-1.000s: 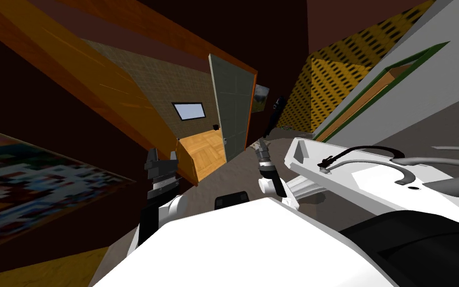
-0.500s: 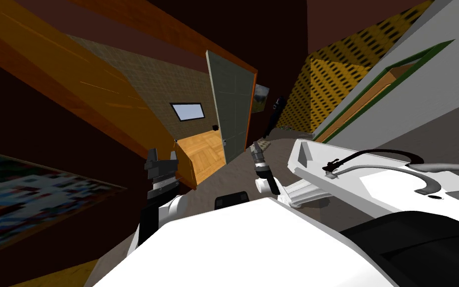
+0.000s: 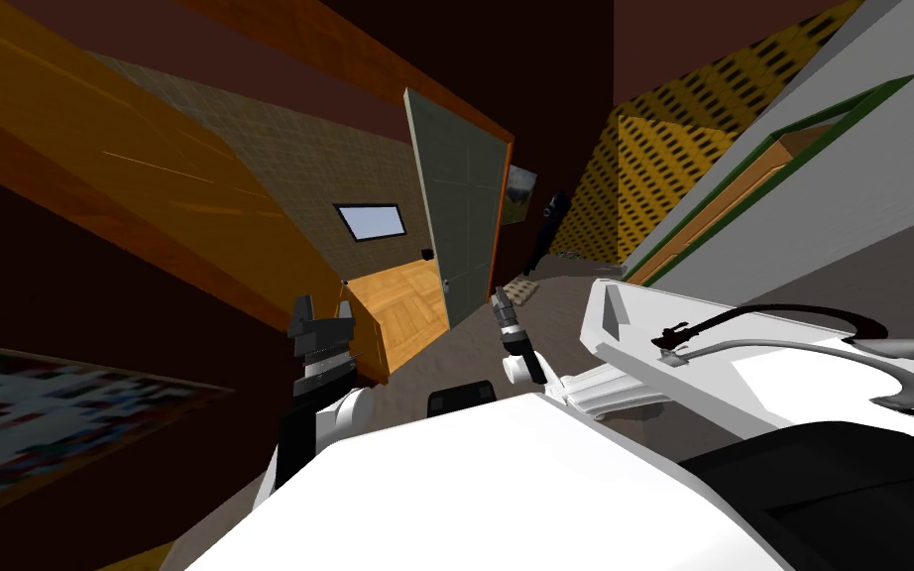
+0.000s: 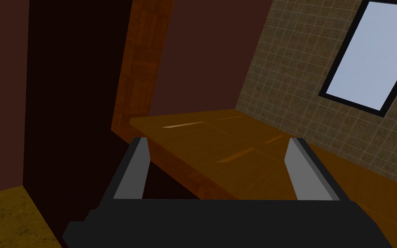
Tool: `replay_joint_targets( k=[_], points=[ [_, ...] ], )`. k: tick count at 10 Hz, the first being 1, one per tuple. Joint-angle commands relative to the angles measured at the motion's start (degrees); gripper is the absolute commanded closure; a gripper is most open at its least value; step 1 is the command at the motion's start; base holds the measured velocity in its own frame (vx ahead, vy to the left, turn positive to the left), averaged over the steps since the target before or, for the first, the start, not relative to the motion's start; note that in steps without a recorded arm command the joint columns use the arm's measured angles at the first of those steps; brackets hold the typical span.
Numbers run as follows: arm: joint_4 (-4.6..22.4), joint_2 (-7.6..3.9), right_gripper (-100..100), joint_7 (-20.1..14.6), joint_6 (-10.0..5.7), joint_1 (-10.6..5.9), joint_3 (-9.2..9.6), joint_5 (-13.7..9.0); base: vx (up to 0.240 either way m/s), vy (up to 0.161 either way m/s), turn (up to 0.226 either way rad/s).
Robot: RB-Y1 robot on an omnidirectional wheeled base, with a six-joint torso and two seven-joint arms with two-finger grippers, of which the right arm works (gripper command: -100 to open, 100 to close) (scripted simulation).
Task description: Push the door open
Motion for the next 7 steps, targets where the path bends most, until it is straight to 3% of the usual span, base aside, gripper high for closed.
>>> replay_joint_targets(
  k=[1, 7],
  points=[
    [2.03, -0.24, -100, -0.23, -0.48, -0.76, 0.99, -0.12, 0.086, -0.014, -0.02],
    [10.32, -0.97, -100, -1.09, -2.5, -3.85, 4.72, -0.57, 0.102, -0.02, -0.021]
  ],
)
